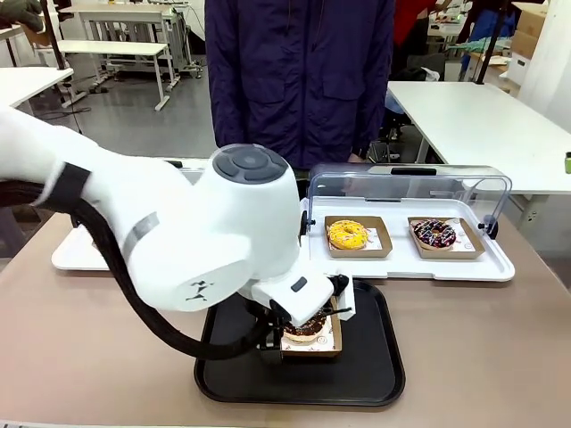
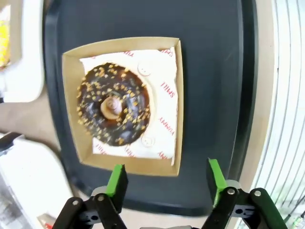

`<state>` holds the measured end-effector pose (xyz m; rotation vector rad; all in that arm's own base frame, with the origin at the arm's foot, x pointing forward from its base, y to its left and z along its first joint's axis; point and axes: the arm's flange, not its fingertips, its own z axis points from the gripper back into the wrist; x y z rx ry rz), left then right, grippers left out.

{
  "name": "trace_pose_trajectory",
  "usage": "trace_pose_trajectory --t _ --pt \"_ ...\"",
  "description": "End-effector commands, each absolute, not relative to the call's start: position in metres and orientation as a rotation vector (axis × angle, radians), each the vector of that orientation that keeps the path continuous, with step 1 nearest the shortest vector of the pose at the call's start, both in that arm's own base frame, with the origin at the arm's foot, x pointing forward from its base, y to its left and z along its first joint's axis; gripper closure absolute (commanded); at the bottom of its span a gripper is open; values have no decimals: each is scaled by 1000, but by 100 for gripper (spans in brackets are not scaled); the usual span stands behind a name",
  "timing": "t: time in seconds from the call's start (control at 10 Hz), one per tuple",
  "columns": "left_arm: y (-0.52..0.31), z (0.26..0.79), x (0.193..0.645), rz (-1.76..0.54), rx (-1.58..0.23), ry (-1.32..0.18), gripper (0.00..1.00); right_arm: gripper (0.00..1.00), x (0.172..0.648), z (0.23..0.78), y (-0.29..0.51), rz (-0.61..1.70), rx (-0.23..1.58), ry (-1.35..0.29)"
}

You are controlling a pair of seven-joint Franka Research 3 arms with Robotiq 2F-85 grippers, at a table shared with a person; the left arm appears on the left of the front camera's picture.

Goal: Move the second donut from the left to the tray.
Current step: Pick up the Paper togo box containing the Donut indicated by the person and place it on the Handle tray.

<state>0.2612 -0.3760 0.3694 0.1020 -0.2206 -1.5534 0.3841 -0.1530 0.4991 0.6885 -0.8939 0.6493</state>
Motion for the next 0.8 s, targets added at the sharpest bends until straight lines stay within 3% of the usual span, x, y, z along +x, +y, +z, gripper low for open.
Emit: trace_pose_trajectory --t 0.0,0.1,0.2,0.7 --pt "-353 385 252 -1586 88 -198 0 0 387 500 -153 663 696 -928" --pt "-351 388 250 -1579 125 -206 0 0 387 500 -153 663 696 -928" --pt "-354 388 245 -1592 177 -212 7 0 387 500 -153 663 696 -928" --pt "-364 385 254 -1562 121 -222 7 0 387 500 -153 663 696 -928"
